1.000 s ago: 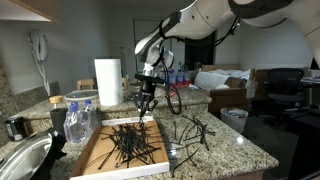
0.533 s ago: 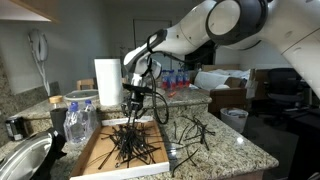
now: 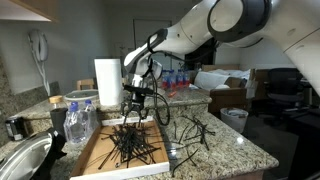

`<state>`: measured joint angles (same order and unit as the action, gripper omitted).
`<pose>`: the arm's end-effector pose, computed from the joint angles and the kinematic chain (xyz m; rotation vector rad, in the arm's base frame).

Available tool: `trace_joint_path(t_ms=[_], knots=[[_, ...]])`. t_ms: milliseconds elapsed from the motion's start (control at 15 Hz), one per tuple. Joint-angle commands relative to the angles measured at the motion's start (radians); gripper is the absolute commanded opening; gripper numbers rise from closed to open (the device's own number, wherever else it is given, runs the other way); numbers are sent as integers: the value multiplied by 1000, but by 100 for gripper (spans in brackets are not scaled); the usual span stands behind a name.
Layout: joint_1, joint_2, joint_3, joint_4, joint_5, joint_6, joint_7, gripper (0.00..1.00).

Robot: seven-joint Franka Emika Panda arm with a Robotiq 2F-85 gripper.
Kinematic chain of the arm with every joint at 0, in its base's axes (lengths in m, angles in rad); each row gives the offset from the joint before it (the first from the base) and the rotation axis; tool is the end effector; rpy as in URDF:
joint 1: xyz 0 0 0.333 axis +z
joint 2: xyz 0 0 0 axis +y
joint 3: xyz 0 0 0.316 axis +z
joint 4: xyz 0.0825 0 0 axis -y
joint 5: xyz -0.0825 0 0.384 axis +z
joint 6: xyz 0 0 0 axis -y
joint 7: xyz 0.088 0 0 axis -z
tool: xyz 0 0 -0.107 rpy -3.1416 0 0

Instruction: Pick up some of the black cables from the counter and put them in the box

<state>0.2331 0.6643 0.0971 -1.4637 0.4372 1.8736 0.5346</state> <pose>0.6478 0.2443 0.2819 -2.7114 0.5556 0.5931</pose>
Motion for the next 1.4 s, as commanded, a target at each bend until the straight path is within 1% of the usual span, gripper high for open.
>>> trace_joint_path(t_ms=[0,133,267,333,533,733,933,1067,1333], knots=[[-21,-165,-13,-232,-5,133,-41,99],[-51,-227,-21,-318,6,176,-79,100],[-90,-296,-36,-397,10,178,-109,100],[-117,-324,-42,-428,19,158,-139,100],[-196,-382,-73,-520,39,139,-222,100],[-283,-375,-99,-580,96,110,-360,100],[-342,-352,-124,-636,153,107,-441,100],[-364,-340,-140,-658,168,69,-438,100],[-385,-369,-190,-703,148,-60,-369,100]])
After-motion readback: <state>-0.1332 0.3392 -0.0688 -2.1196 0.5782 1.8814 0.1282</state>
